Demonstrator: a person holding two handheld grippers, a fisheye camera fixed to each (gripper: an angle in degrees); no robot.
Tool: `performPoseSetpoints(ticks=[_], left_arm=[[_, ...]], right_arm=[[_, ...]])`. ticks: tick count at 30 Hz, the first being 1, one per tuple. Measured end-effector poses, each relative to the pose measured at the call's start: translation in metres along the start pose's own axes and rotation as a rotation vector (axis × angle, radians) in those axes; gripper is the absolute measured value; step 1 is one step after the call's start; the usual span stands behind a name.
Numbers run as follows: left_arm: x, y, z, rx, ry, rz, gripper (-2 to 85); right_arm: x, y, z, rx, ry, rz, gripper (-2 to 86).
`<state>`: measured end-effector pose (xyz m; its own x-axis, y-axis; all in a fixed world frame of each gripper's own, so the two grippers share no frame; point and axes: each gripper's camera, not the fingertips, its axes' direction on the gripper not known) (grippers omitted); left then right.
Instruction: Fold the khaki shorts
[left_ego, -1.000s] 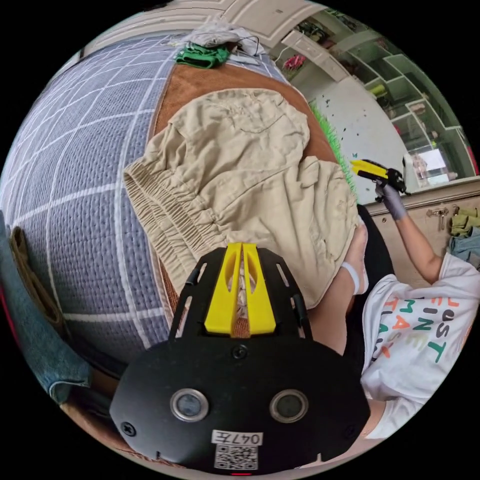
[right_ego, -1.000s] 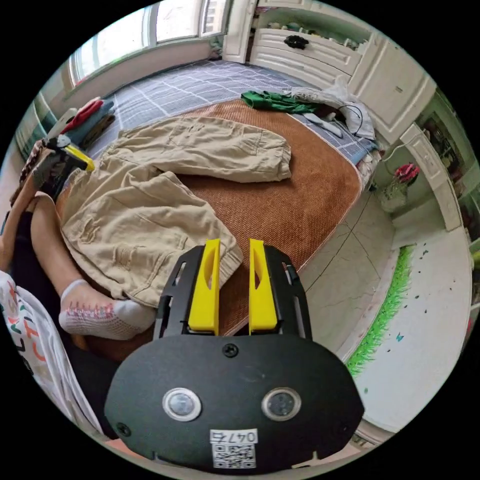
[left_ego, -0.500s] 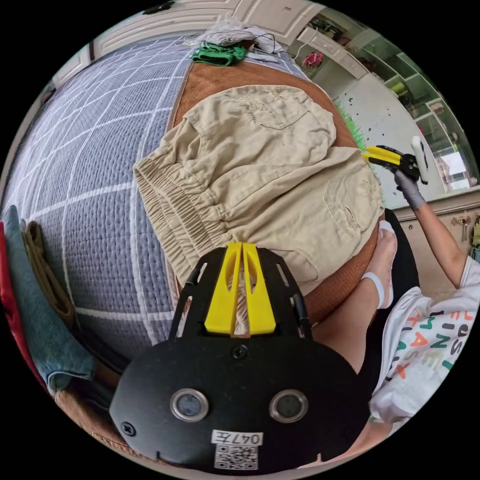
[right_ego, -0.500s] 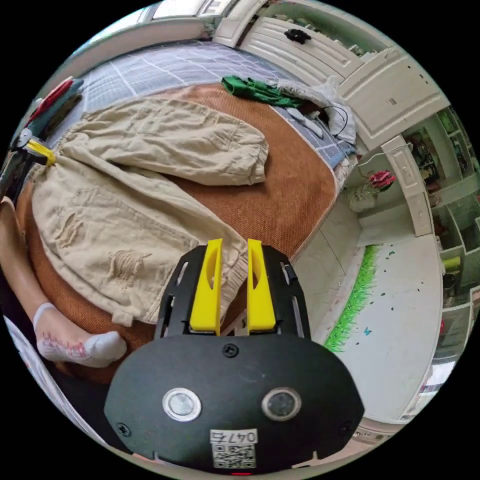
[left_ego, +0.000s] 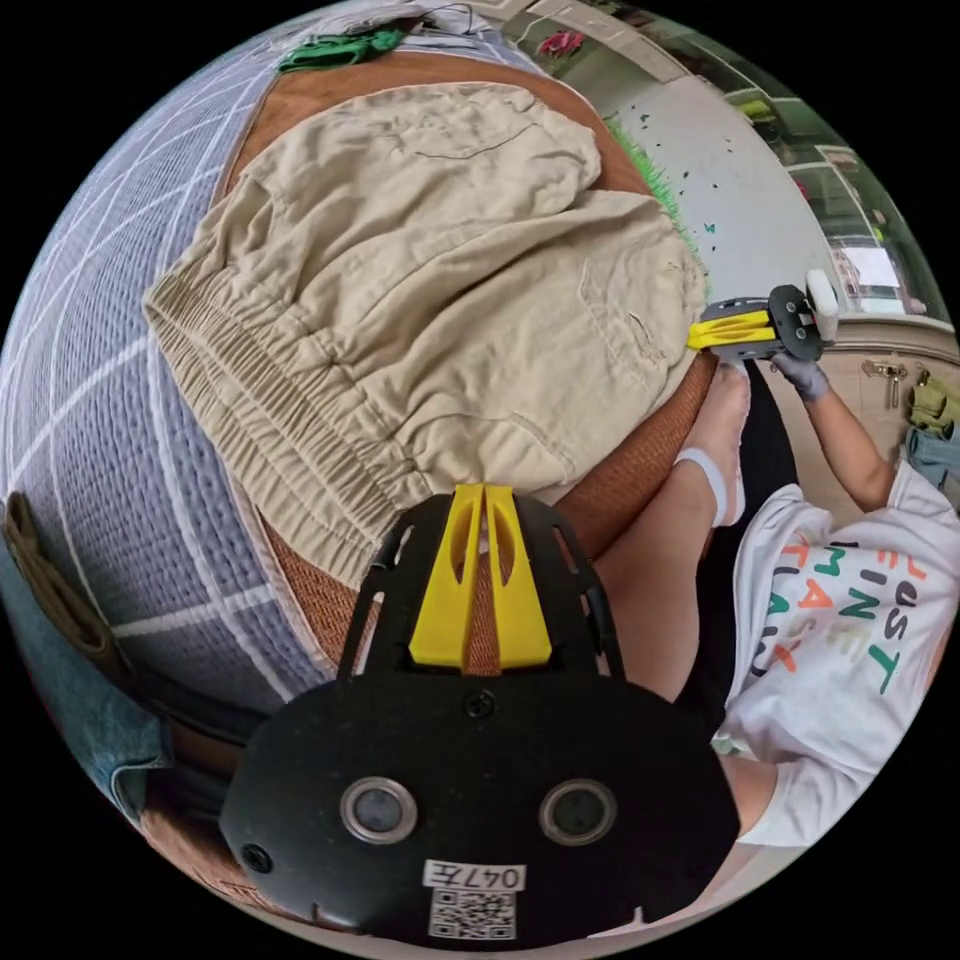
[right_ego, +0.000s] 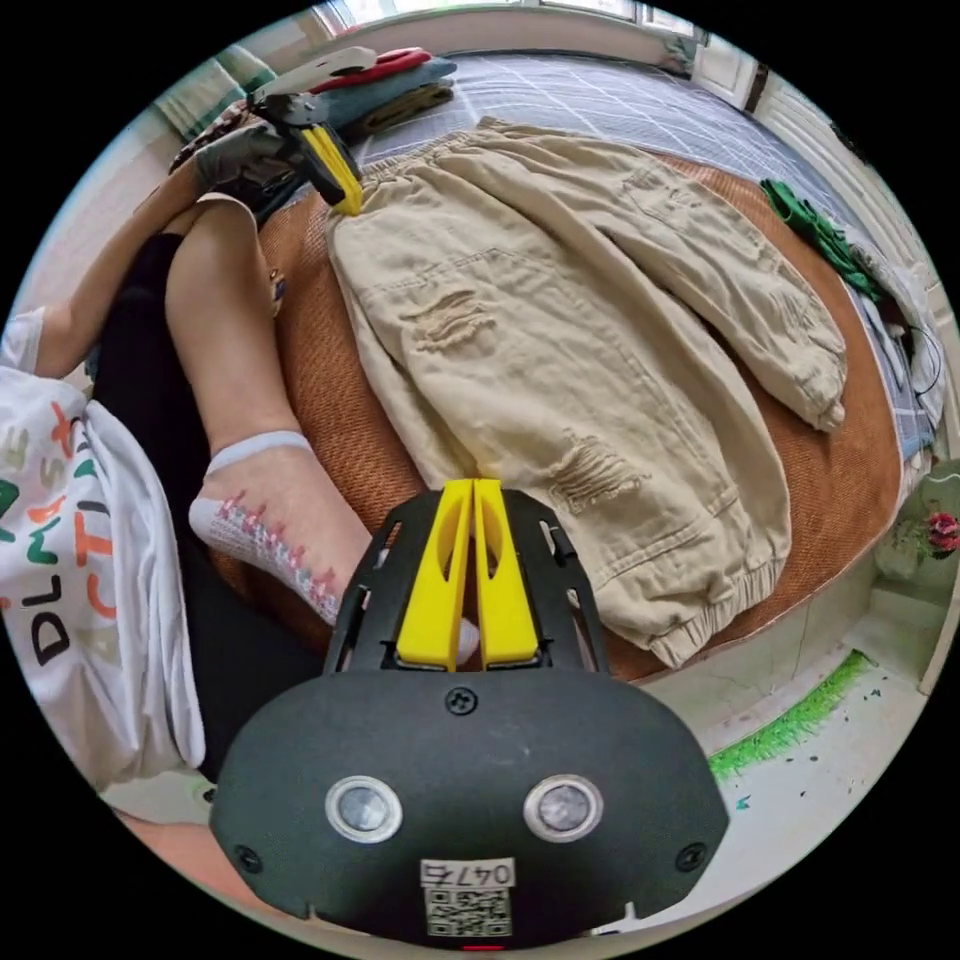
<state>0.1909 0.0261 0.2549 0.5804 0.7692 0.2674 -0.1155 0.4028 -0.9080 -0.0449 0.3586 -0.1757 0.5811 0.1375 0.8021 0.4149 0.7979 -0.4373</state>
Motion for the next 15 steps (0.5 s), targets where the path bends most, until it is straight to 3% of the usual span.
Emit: performPoseSetpoints(ticks=[2,5,9,11,12,15], left_arm=[[-0.015,0.016,-0.007,-0.019,0.044,-0.039,-0.6],[-0.028,0.034,-0.027,0.035,0.093,-0.05,-0.7],[-0.036,0.056,-0.069,0.184,0.116,-0.052,-0.8],[-0.04,0.068,-0.098,0.317,0.125,-0.066,-0.7],[-0.041,0.069,-0.102,0.336,0.124,-0.075,-0.7],[-0.045,0.06,-0.1,0.251,0.057,-0.137,-0.6]], right_arm=[[-0.002,-0.005,0.005,-0.033,-0.07,-0.048,-0.7],[0.002,-0.006,-0.001,-0.021,0.0,-0.055,-0.5],[0.039,0.006,-0.015,0.193,-0.038,0.097,-0.7],[0.059,0.008,0.004,0.1,-0.01,0.214,-0.9],[0.066,0.005,0.022,-0.04,-0.013,0.228,-0.9],[0.059,0.01,-0.003,0.056,0.051,0.2,-0.7]])
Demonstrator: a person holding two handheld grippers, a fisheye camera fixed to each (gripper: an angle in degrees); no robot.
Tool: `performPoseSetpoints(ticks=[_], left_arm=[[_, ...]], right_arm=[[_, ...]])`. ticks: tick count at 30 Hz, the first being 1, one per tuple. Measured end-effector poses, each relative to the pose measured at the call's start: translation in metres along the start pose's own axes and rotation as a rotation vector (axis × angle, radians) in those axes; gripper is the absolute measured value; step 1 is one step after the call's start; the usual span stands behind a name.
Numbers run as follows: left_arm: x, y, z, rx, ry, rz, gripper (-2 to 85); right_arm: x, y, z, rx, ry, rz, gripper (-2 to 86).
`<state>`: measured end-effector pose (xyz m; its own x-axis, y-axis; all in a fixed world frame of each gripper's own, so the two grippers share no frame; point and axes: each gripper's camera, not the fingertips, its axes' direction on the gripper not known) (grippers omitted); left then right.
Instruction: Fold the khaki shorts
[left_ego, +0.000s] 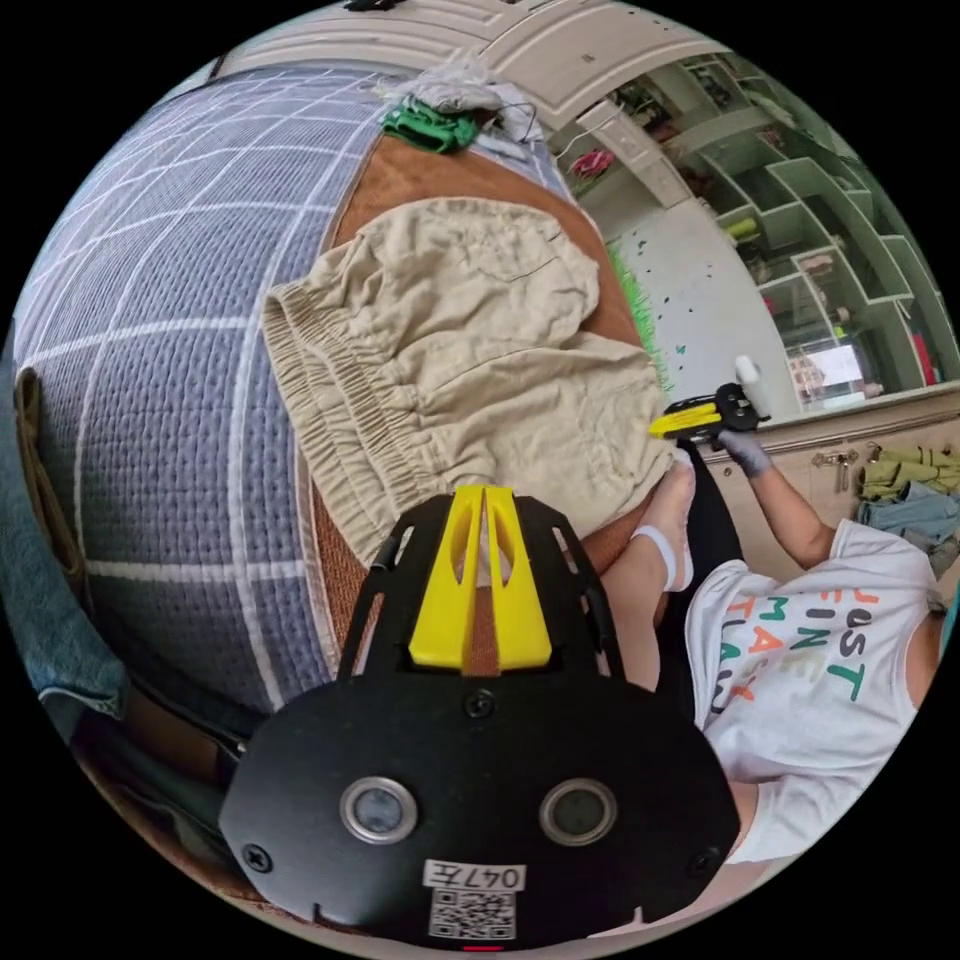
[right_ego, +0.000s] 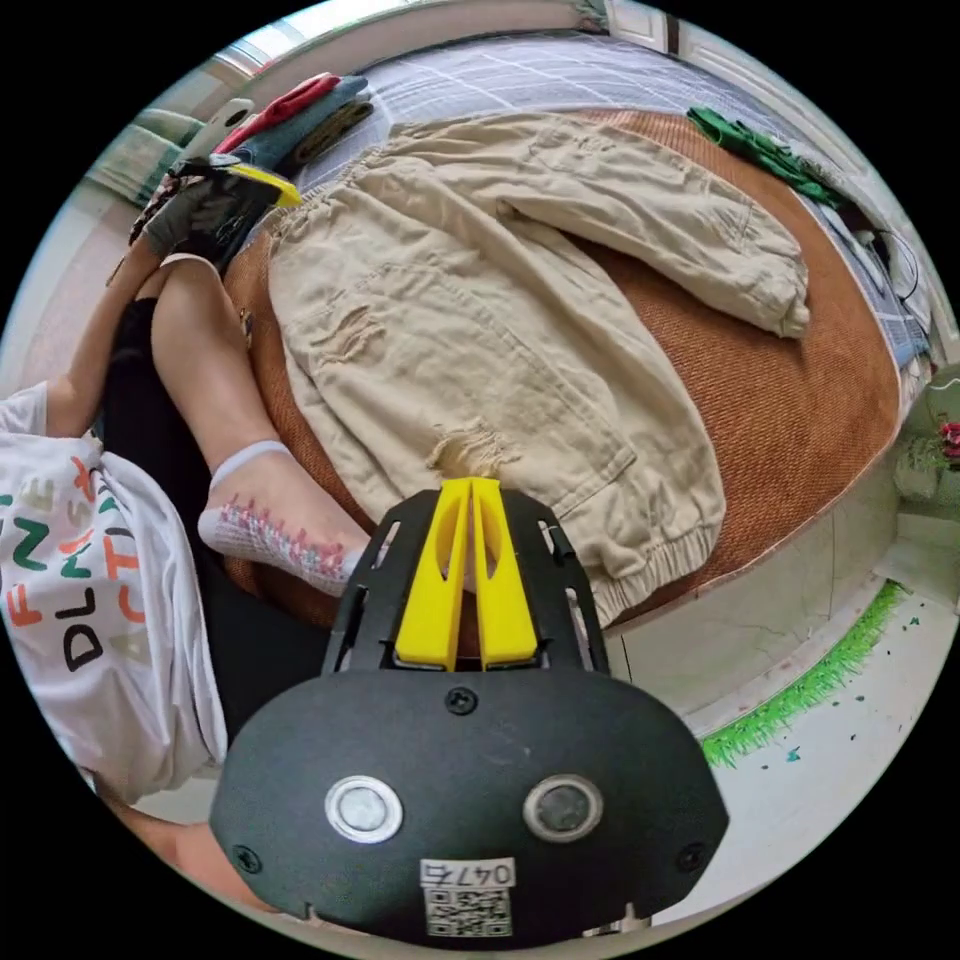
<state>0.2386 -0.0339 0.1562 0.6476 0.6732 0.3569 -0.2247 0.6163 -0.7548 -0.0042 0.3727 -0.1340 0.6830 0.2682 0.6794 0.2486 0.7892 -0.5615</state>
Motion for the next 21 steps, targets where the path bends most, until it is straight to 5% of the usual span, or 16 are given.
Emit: performPoseSetpoints(ticks=[4,9,13,21], left_arm=[[0.028,0.008,-0.032,0.033,0.001,0.06,0.3],[0.138,0.018,-0.08,0.019,-0.074,0.376,7.9],[0.242,0.029,-0.021,-0.264,-0.433,0.663,11.7],[0.249,0.002,0.04,-0.382,-0.445,0.687,10.8]], right_arm=[[0.004,0.034,-0.048,0.25,0.065,0.015,0.4],[-0.016,0.066,-0.032,0.122,0.13,-0.101,2.5],[-0.034,0.075,-0.009,0.068,0.168,-0.177,4.2],[-0.07,0.051,0.034,-0.058,0.336,-0.291,1.8]])
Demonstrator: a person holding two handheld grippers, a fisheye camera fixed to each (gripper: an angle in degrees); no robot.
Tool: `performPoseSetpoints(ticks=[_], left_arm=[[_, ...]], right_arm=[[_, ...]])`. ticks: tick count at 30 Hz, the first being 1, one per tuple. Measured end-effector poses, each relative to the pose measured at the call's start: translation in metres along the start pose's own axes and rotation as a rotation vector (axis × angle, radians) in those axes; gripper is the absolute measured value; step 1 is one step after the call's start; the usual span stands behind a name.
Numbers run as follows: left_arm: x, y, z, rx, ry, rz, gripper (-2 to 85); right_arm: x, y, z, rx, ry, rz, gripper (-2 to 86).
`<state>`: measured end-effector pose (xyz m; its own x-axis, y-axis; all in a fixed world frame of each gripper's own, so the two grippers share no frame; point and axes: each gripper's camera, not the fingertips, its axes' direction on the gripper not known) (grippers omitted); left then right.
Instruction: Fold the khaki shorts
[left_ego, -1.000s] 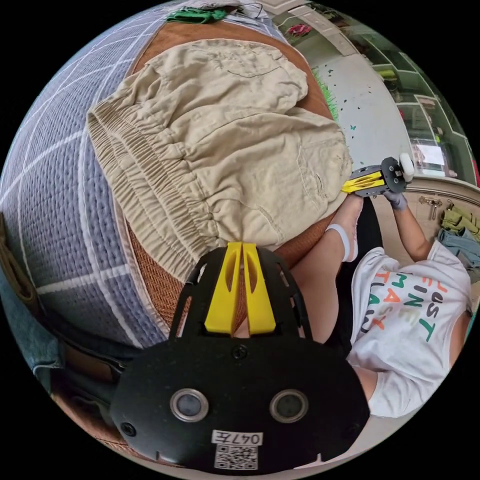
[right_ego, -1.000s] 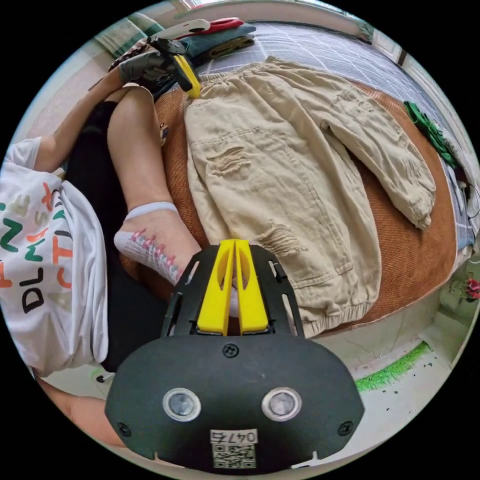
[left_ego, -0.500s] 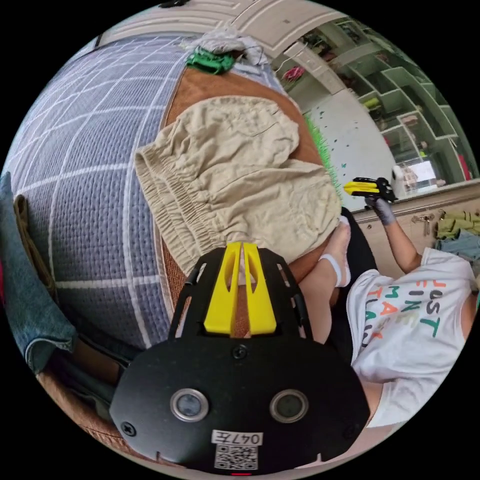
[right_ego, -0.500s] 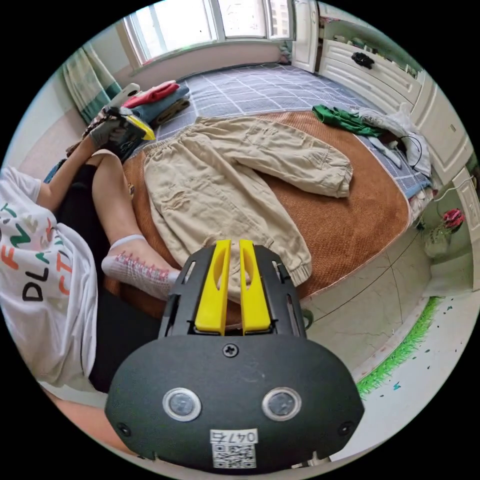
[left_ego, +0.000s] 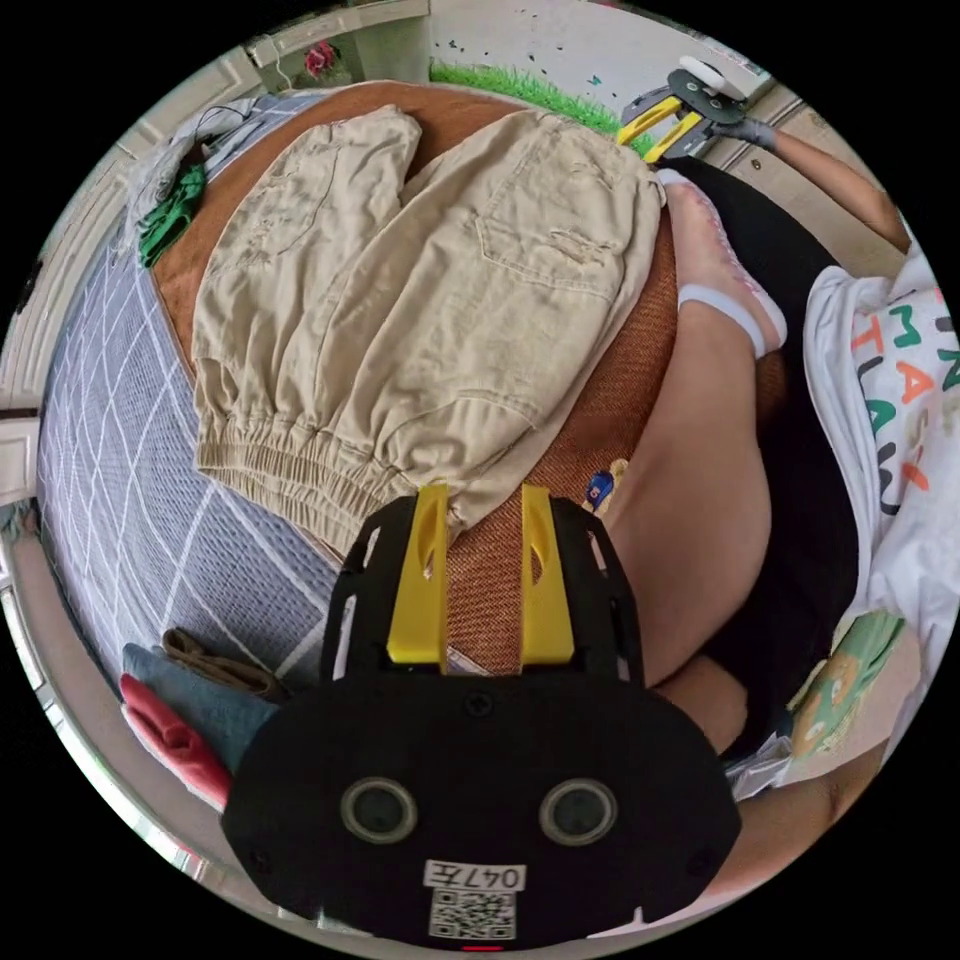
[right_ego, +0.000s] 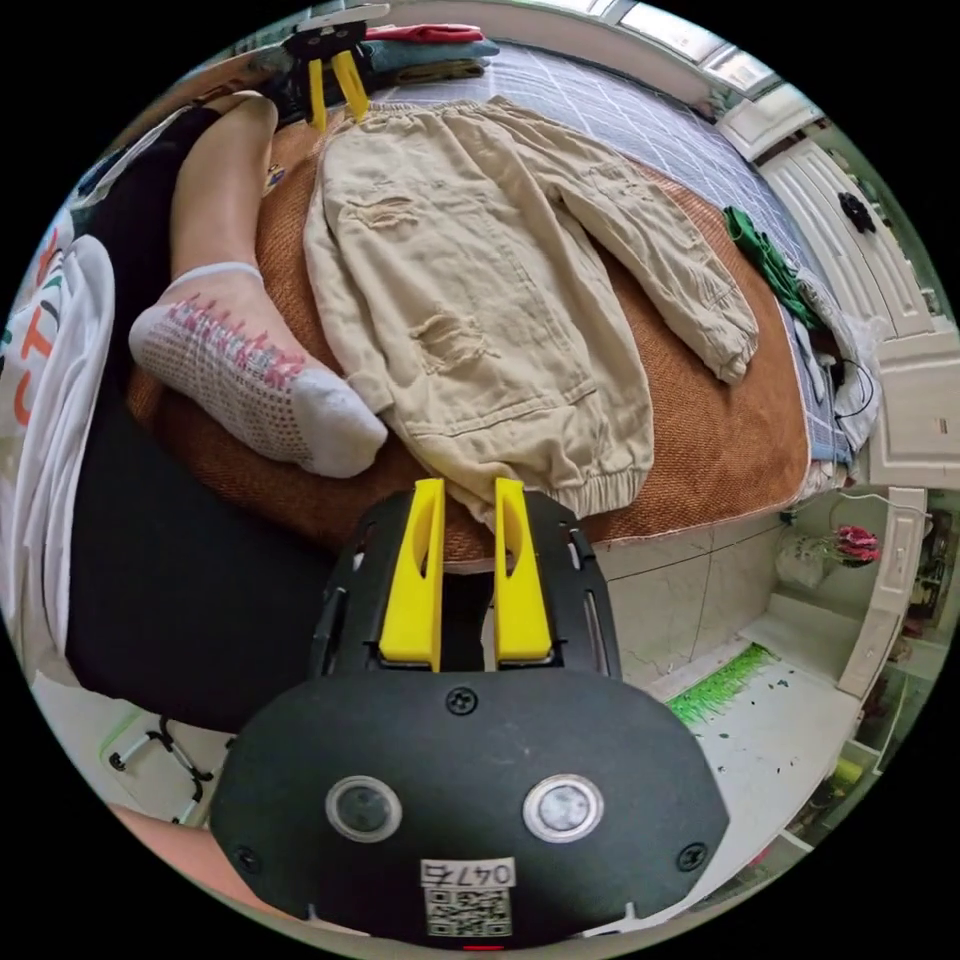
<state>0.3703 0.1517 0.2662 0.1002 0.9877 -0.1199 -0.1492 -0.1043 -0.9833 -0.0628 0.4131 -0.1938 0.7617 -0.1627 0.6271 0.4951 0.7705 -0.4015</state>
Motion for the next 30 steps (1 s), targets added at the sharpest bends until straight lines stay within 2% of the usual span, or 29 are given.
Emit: performPoseSetpoints(ticks=[6,16,25,30], left_arm=[[0.01,-0.017,0.006,-0.042,-0.055,0.003,9.0],[0.024,-0.025,0.033,-0.126,-0.139,0.031,-0.3],[0.031,0.088,-0.057,0.135,0.061,-0.012,-0.8],[-0.037,0.14,-0.053,0.301,0.202,-0.1,-0.8]], right_arm=[[-0.002,0.005,-0.022,0.044,0.046,0.084,0.0],[0.003,0.052,-0.057,0.202,0.061,0.268,0.0],[-0.003,0.112,-0.106,0.247,0.054,0.299,-0.1],[0.054,0.088,-0.113,0.304,0.124,0.318,0.0]])
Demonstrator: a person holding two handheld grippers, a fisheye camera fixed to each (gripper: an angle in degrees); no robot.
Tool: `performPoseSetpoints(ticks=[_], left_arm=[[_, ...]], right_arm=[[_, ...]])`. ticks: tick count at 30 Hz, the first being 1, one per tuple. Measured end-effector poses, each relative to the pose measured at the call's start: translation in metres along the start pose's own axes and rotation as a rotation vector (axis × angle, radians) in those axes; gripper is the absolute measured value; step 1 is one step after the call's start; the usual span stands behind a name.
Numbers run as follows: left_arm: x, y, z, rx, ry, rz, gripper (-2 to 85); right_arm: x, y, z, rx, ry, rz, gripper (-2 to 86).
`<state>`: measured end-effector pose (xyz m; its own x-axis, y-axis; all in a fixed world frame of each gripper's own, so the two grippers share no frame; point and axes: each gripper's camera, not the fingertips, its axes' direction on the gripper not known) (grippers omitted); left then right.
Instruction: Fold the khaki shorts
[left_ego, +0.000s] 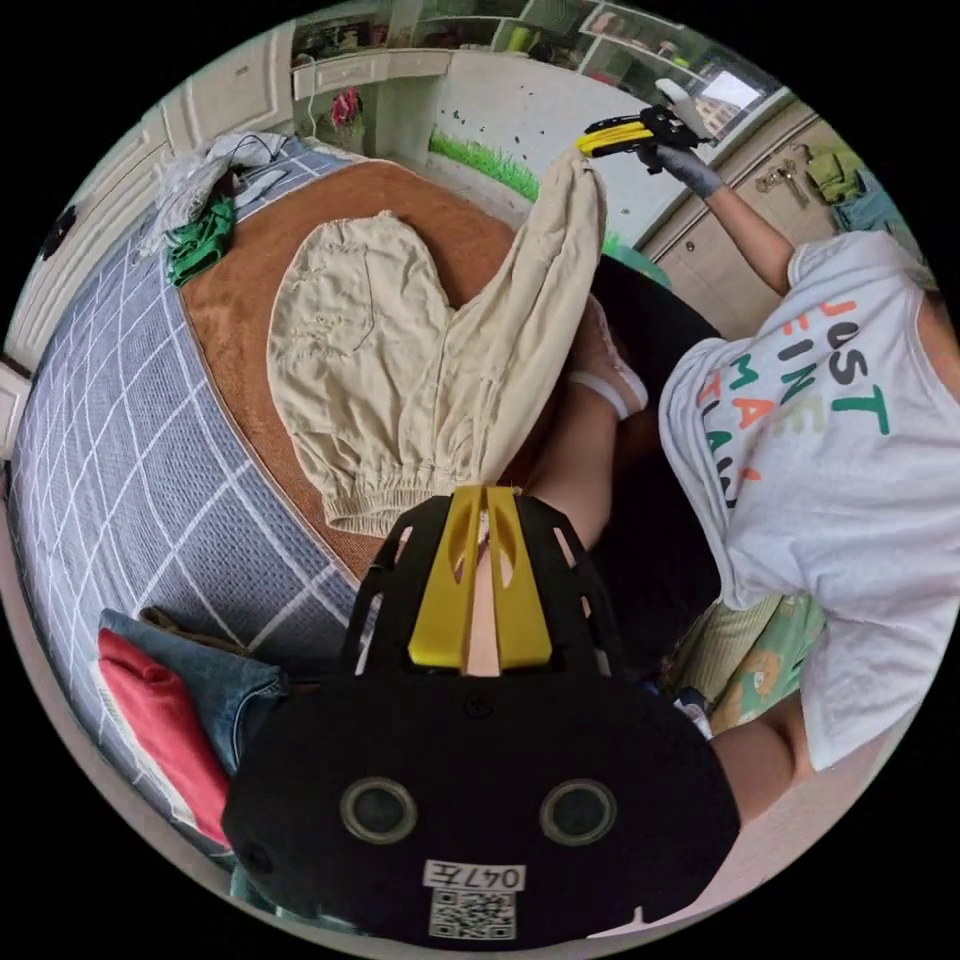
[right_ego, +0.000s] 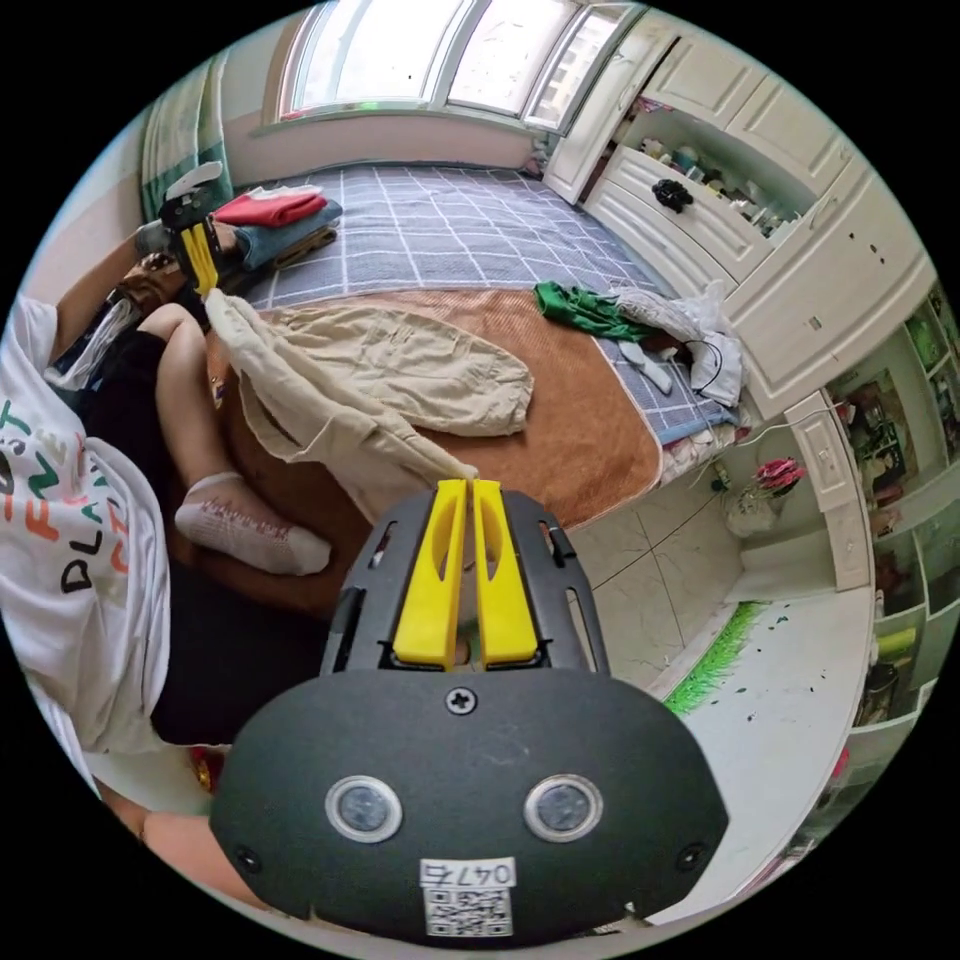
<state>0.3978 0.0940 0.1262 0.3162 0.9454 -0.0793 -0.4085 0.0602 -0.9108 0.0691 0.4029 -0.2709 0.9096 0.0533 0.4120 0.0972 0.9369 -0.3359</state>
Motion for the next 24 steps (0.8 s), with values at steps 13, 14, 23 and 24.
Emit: performPoseSetpoints(ticks=[13,14,23,24], left_arm=[[-0.318,0.178,0.171,0.265,0.385,-0.797,3.6],[-0.309,0.19,0.171,0.279,0.341,-0.815,5.2],[-0.172,0.147,0.2,0.225,0.059,-0.764,5.9],[-0.172,0.145,0.21,0.223,0.052,-0.779,6.1]], right_arm=[[0.111,-0.163,0.279,-0.2,-0.111,0.2,8.2],[0.112,-0.154,0.281,-0.161,-0.131,0.23,8.0],[0.102,0.072,0.343,-0.033,-0.35,0.688,8.2],[0.099,0.096,0.354,-0.011,-0.392,0.74,8.8]])
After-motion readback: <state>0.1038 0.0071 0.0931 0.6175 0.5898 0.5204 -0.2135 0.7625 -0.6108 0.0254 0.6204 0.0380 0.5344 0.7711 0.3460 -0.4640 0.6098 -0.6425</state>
